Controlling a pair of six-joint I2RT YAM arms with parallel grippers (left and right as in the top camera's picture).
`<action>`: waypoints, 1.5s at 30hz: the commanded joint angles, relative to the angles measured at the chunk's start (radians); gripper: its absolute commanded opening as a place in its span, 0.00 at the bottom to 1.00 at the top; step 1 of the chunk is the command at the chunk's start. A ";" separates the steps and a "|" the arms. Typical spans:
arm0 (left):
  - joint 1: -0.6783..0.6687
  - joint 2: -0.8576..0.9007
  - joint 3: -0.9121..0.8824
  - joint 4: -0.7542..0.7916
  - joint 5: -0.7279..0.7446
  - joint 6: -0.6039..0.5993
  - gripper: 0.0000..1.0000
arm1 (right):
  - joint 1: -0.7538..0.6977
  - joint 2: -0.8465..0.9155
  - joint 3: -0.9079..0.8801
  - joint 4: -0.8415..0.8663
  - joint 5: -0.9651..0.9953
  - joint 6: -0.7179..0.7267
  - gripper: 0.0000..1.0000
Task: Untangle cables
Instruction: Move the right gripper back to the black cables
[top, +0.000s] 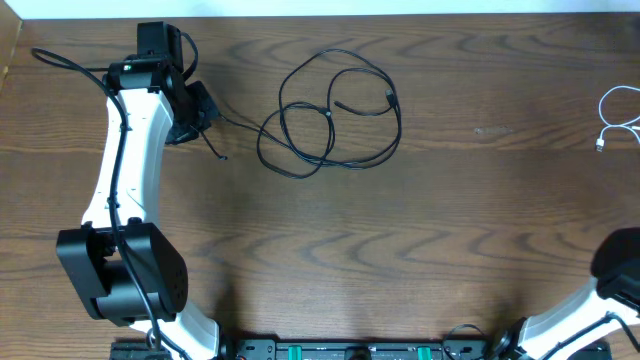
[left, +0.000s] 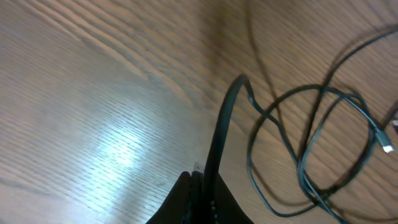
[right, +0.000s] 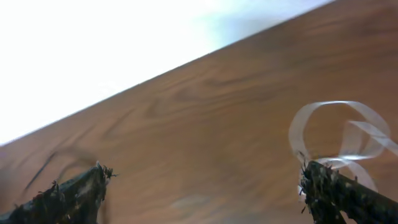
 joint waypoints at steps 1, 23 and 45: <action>-0.001 -0.002 0.013 0.002 0.046 0.013 0.07 | 0.111 -0.024 0.010 -0.033 -0.052 -0.029 0.99; -0.001 -0.002 0.013 0.031 0.072 0.072 0.15 | 0.613 -0.021 -0.169 -0.025 0.051 -0.018 0.99; -0.001 -0.002 0.013 0.032 0.097 0.123 0.65 | 0.740 -0.021 -0.442 0.170 0.080 0.058 0.99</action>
